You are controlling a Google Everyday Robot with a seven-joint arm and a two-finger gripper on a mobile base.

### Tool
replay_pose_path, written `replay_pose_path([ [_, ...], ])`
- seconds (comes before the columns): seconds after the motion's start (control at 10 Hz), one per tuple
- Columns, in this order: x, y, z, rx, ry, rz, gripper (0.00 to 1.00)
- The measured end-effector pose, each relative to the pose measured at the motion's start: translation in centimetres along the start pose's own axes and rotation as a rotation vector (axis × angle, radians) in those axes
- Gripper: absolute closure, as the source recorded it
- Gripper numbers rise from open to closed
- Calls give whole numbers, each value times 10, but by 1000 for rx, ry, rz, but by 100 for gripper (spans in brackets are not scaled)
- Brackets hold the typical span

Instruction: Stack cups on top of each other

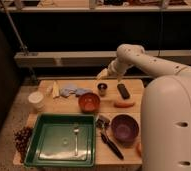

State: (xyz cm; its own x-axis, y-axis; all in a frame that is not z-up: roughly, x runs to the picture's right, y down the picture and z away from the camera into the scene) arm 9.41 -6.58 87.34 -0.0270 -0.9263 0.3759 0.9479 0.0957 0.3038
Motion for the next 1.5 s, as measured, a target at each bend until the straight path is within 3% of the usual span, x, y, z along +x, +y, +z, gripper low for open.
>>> replay_pose_path([
  [1.2,1,35,54,-14,-30,133,20],
  [1.3,1,37,56,-12,-36,139,23],
  [1.5,0,37,59,-7,-45,140,42],
])
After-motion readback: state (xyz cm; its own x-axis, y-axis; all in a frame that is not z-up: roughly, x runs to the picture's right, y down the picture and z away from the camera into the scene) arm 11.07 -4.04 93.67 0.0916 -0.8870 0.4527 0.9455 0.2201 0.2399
